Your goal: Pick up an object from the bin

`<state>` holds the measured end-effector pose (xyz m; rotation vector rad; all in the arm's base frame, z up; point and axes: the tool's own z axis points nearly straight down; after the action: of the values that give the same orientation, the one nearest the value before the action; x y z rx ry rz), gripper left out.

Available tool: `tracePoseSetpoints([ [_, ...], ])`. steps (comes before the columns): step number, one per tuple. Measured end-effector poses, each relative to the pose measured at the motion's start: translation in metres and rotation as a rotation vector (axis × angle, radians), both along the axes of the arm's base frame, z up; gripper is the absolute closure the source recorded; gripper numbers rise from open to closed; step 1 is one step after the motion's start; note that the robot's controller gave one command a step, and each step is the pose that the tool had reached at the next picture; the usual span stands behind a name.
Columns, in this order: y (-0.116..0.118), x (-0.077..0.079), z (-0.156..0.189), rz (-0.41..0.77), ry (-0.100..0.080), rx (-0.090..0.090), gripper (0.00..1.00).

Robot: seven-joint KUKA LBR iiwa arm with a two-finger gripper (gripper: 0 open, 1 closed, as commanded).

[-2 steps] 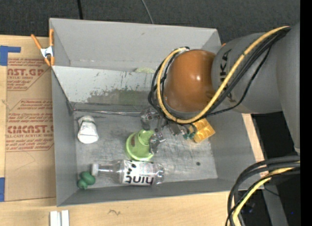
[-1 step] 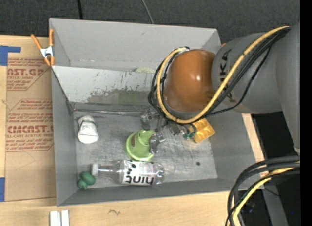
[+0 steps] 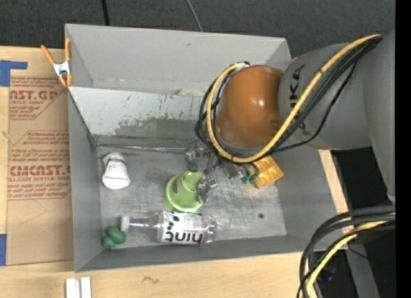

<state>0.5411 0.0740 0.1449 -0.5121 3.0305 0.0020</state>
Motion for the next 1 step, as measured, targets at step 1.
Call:
tracePoseSetpoints([
  [1,0.0000,0.0000,0.0000,0.000,0.000,0.000,1.00],
])
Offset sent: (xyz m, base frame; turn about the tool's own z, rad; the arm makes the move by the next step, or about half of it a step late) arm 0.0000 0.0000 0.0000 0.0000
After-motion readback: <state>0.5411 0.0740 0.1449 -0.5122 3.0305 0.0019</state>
